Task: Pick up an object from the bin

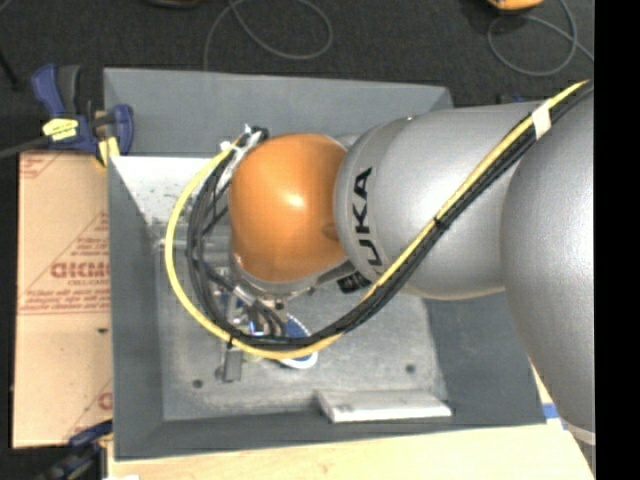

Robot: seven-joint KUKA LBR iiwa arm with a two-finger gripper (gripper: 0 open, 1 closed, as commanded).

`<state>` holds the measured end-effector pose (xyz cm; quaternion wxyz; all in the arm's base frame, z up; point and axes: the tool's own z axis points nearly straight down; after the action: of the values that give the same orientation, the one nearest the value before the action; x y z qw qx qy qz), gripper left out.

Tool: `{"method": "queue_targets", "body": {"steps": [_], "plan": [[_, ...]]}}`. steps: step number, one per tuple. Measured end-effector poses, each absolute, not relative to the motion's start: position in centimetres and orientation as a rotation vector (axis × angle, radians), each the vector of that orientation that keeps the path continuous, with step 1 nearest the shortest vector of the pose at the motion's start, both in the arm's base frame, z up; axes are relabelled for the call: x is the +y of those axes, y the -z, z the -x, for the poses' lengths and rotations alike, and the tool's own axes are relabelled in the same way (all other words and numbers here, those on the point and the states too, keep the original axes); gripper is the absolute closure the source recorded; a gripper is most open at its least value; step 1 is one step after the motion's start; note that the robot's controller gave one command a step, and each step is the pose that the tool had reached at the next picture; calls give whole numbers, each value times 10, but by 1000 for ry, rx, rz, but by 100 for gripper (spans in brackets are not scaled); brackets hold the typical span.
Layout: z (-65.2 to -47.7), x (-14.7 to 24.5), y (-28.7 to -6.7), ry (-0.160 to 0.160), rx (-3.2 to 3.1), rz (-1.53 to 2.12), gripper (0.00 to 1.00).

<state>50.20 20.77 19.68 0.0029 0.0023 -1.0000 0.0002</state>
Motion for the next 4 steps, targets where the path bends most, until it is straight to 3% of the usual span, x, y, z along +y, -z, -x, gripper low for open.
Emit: {"method": "queue_targets", "body": {"steps": [1,2,3,4], "plan": [[-504,207,-201,2,-3144,1,0],[-530,171,-136,5,-3147,93,0],[-543,132,-72,9,-3156,3,0],[-538,120,-74,12,-3146,247,0]]}}
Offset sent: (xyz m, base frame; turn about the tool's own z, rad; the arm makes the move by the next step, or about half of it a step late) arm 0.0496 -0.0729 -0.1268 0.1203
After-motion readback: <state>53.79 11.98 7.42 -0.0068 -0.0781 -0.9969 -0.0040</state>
